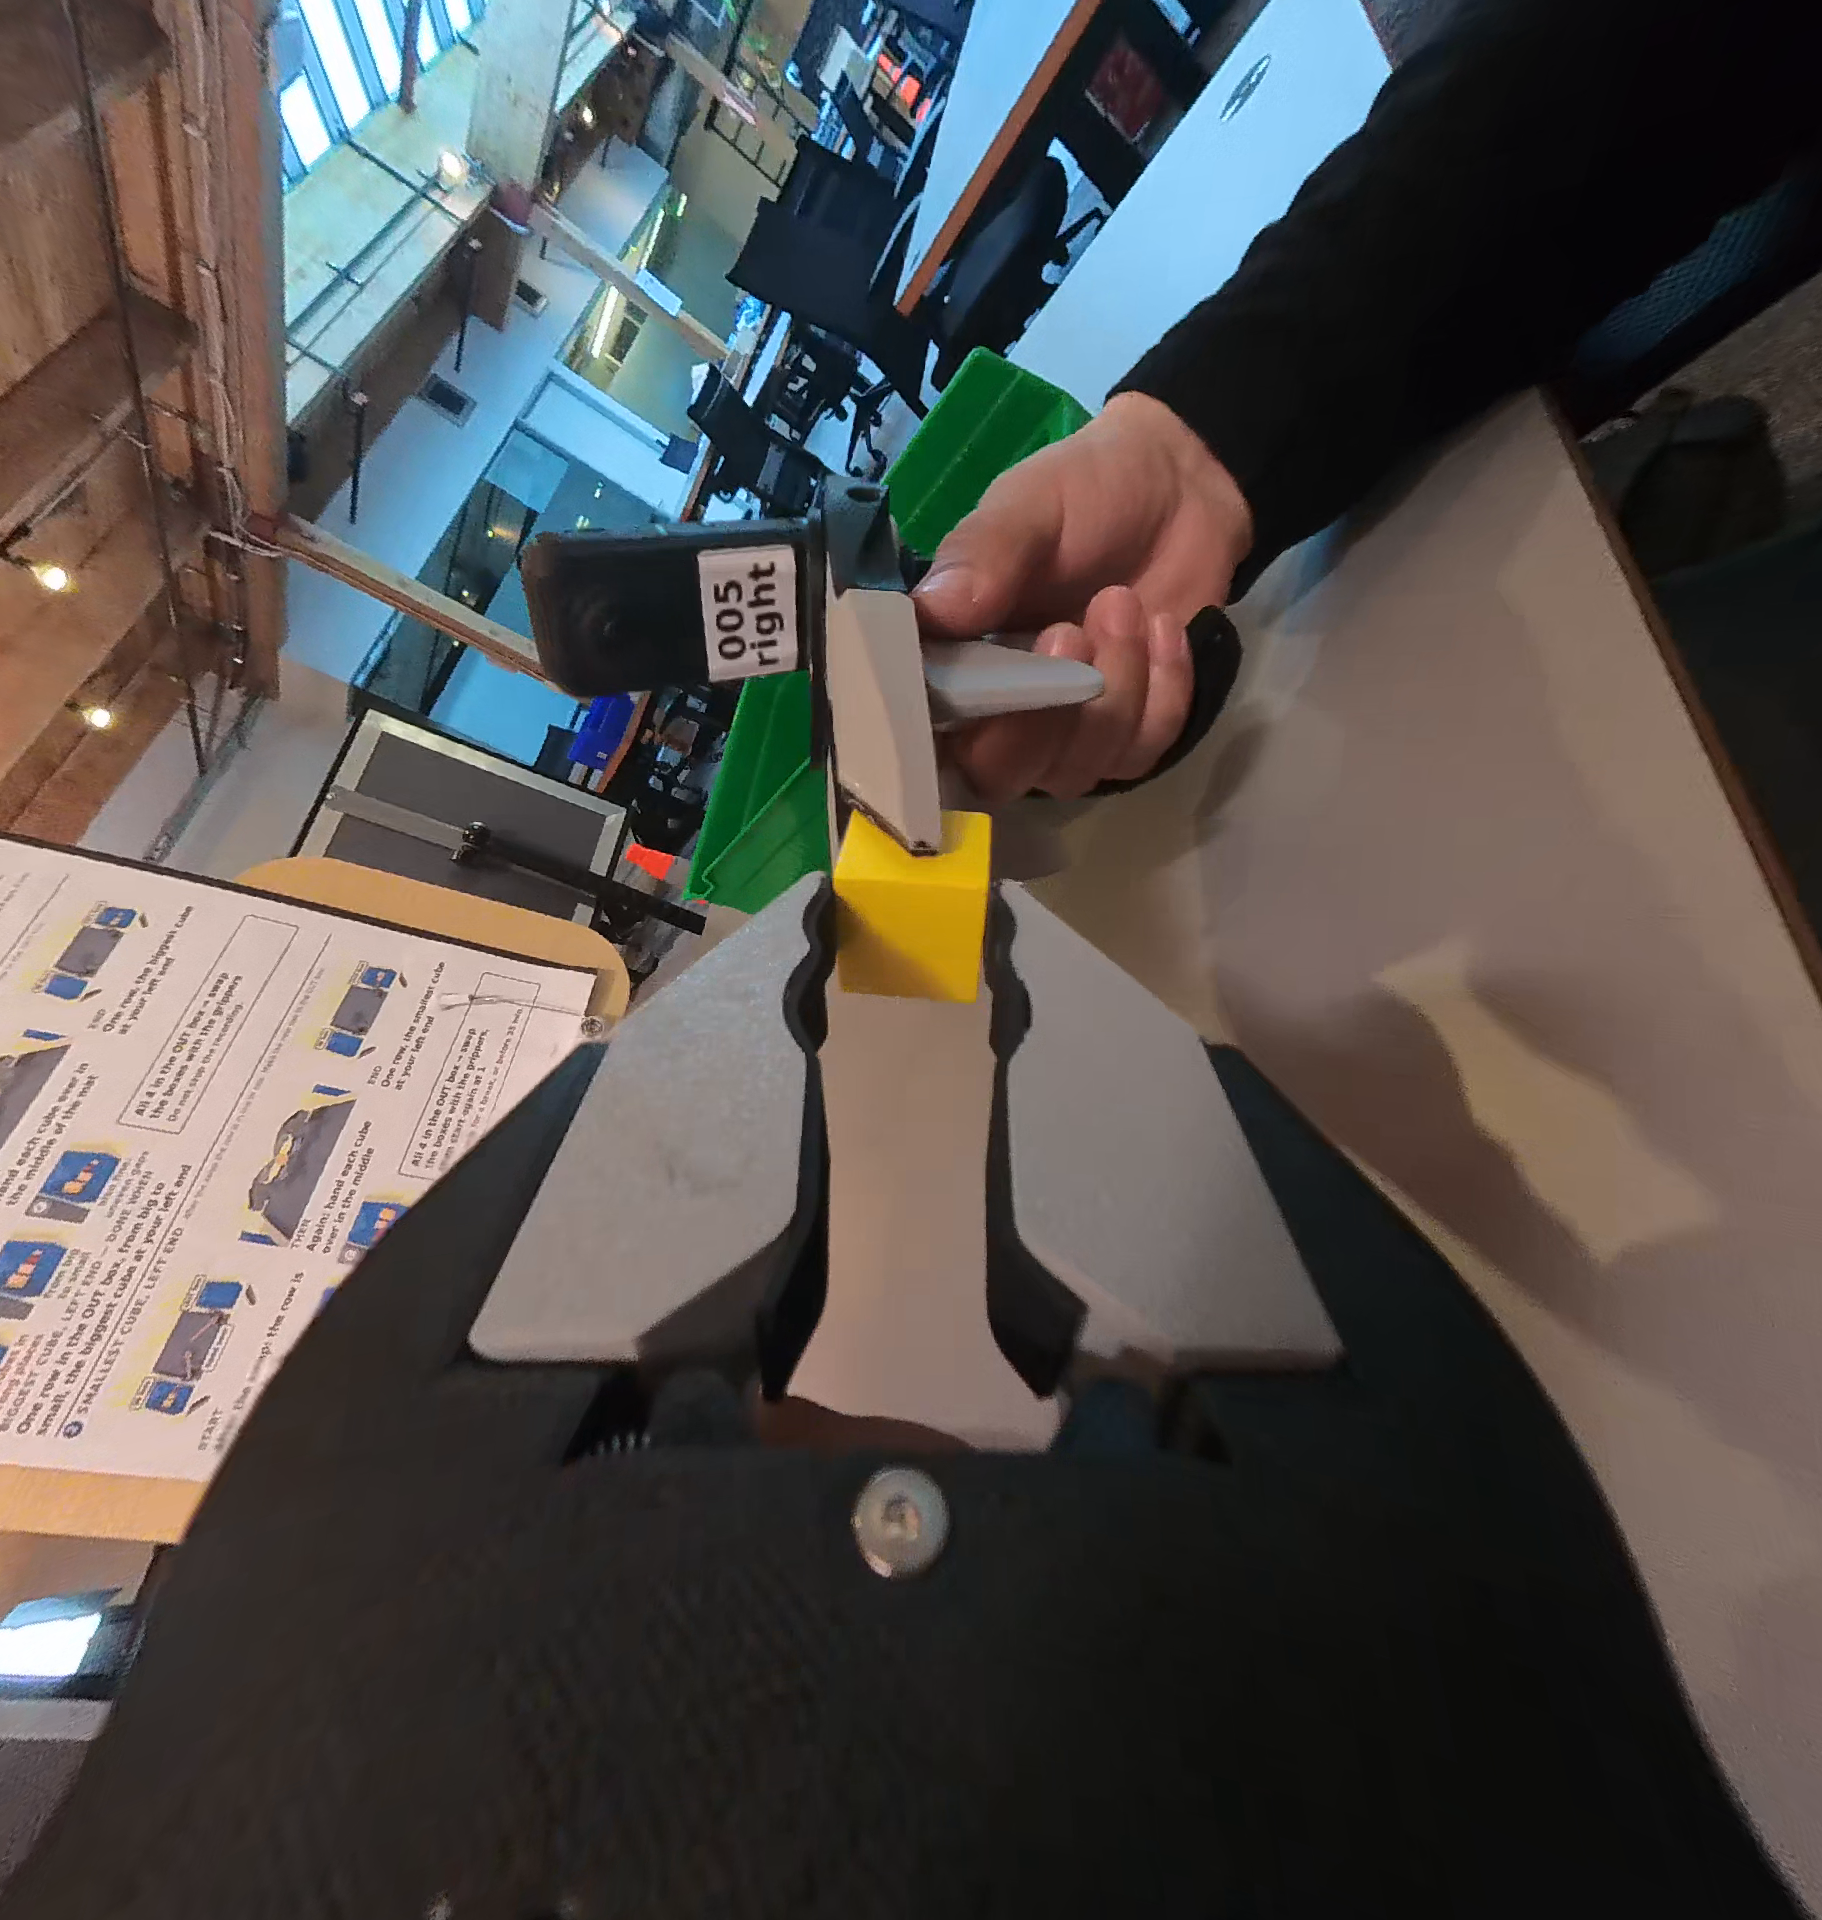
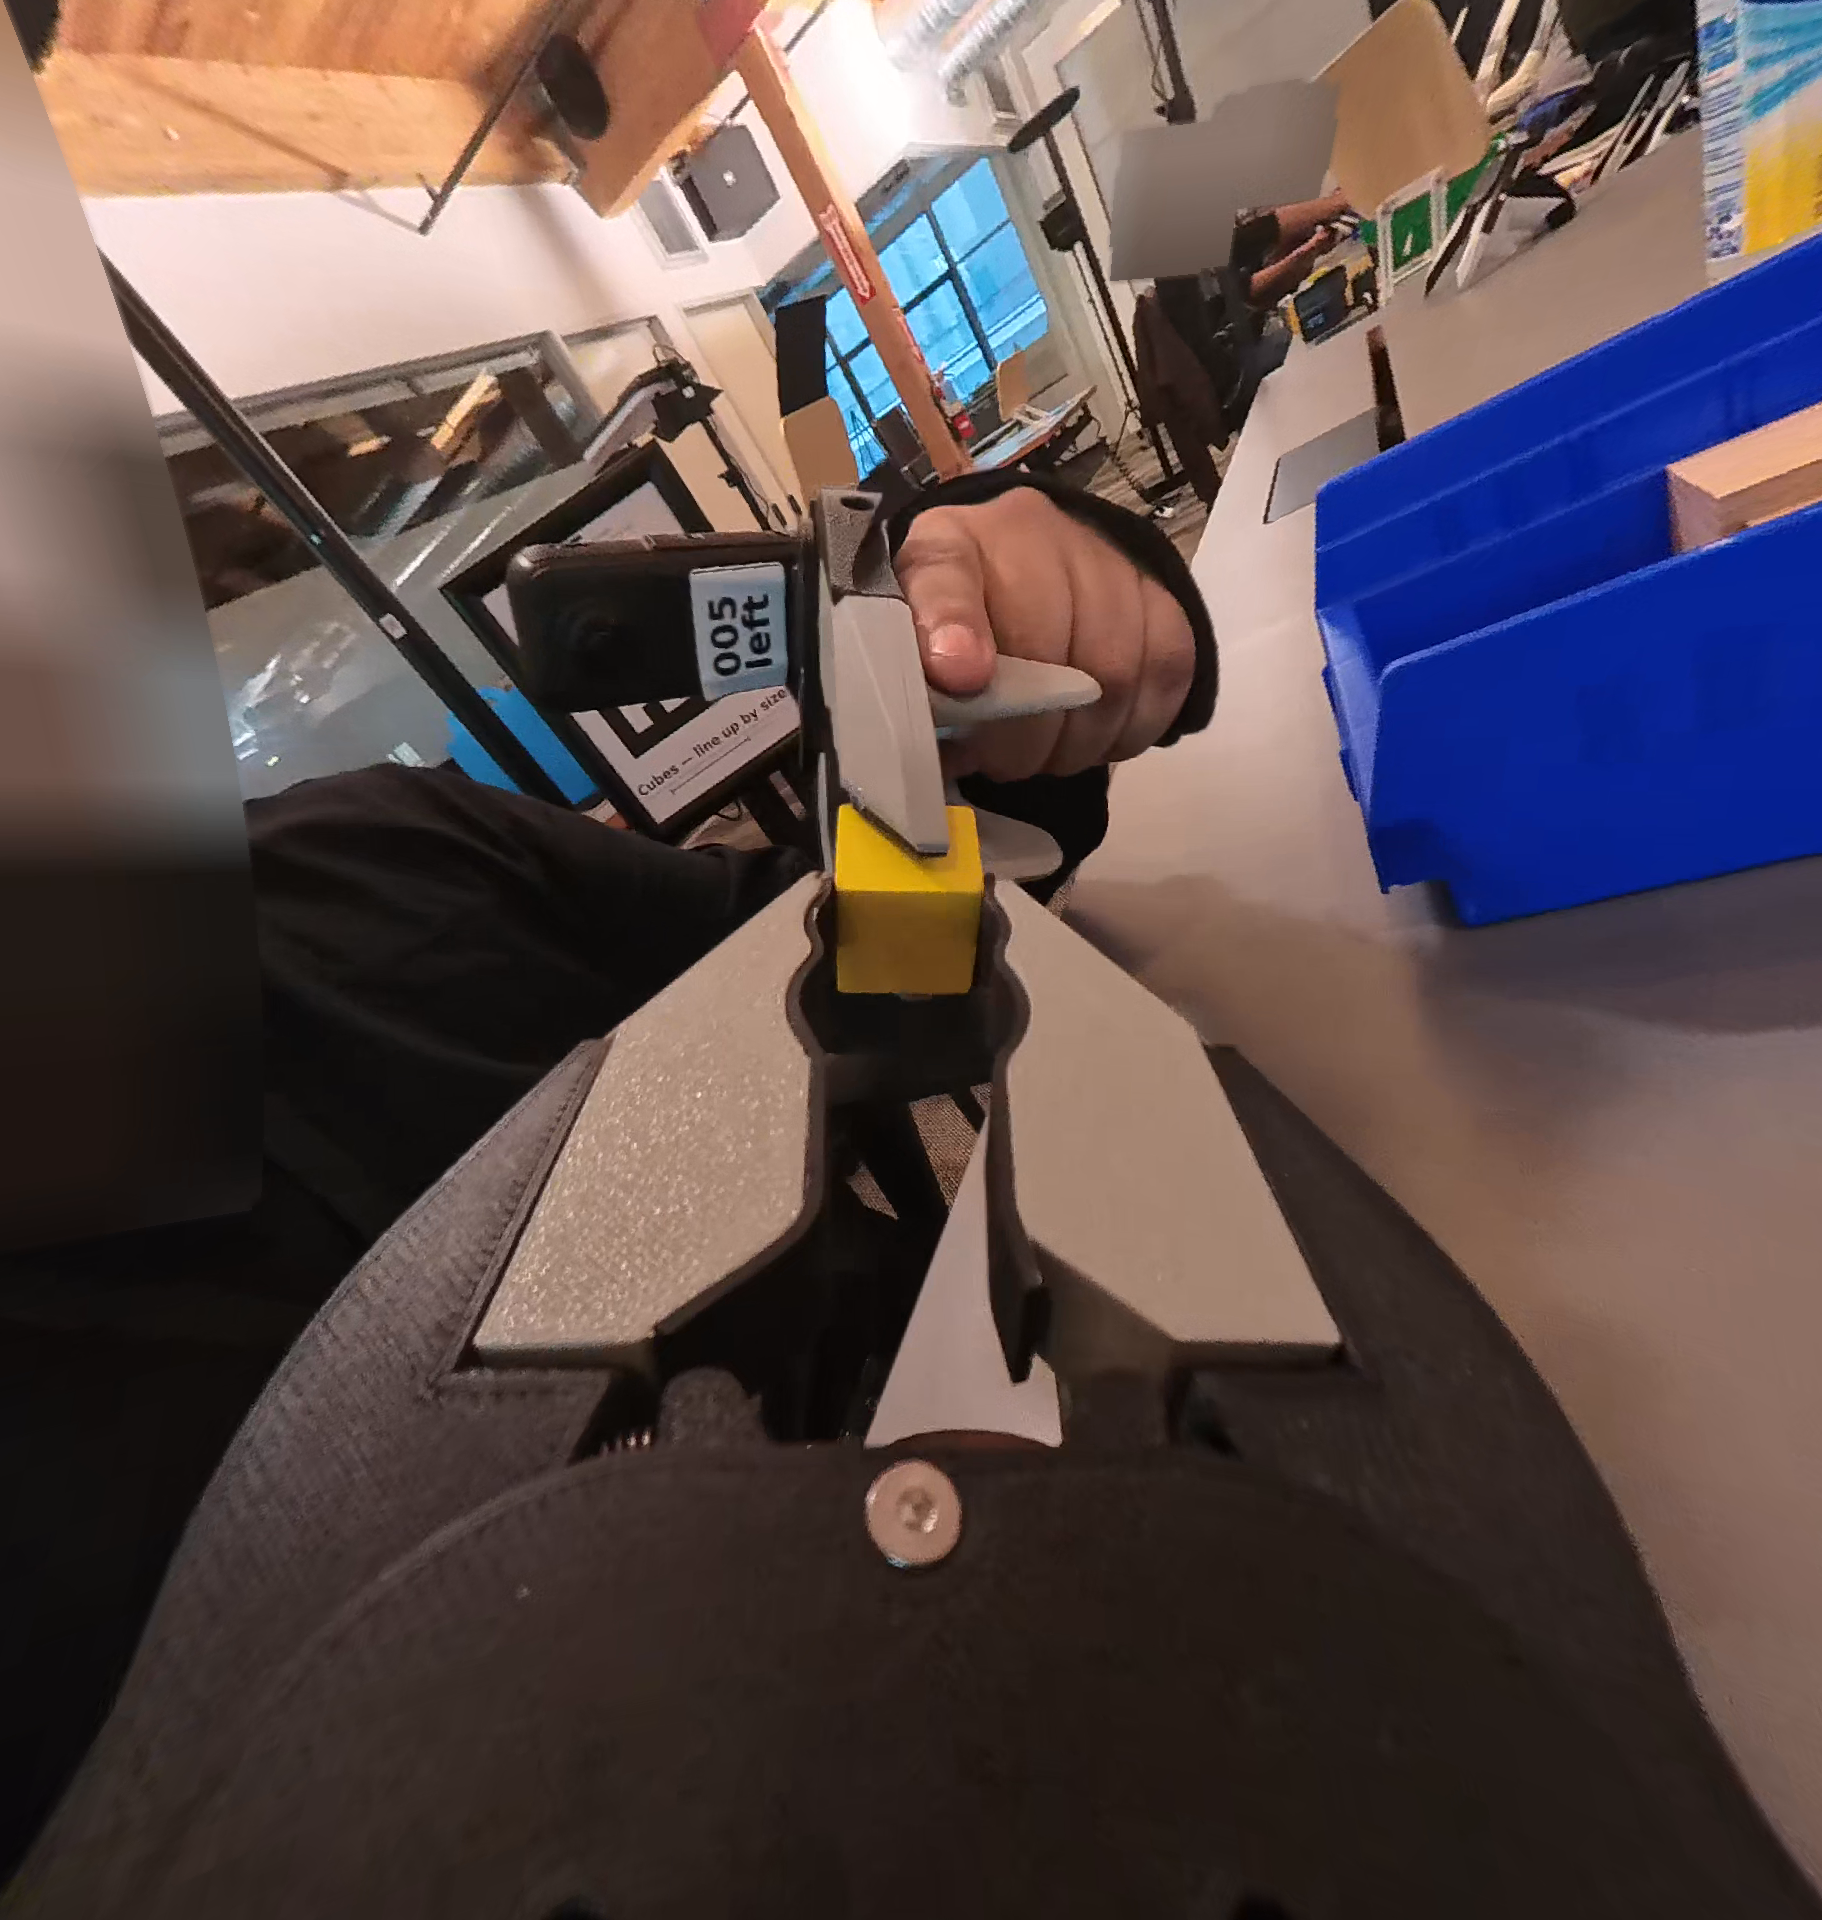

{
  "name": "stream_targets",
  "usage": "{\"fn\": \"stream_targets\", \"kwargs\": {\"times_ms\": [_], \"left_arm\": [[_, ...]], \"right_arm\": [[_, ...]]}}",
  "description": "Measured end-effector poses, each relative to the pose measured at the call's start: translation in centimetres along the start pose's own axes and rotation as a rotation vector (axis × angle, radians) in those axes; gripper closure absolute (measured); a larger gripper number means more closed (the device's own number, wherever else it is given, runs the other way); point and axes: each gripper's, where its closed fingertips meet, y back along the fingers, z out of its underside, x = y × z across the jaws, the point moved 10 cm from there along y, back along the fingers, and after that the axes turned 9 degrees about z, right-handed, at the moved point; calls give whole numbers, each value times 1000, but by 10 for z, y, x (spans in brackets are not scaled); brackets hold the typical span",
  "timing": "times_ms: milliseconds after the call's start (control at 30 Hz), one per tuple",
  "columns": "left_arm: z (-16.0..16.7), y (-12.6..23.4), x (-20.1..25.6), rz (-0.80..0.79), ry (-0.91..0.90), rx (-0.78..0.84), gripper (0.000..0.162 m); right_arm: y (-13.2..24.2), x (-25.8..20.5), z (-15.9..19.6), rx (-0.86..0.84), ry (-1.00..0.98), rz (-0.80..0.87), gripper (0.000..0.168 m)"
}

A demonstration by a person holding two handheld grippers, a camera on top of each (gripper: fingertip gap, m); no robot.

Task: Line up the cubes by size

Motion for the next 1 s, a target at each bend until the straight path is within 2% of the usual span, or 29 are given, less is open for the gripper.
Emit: {"fn": "stream_targets", "kwargs": {"times_ms": [267, 767, 1000], "left_arm": [[1, -3, -8, -119, -10, 22, 136], [2, -10, -8, -155, 15, 13, 137], [6, -12, -7, -163, 13, -31, 137]], "right_arm": [[4, 8, -1, 76, -150, -92, 143], [5, 8, -3, 124, -126, -48, 143], [6, 7, -5, 120, -54, 43, 143]]}}
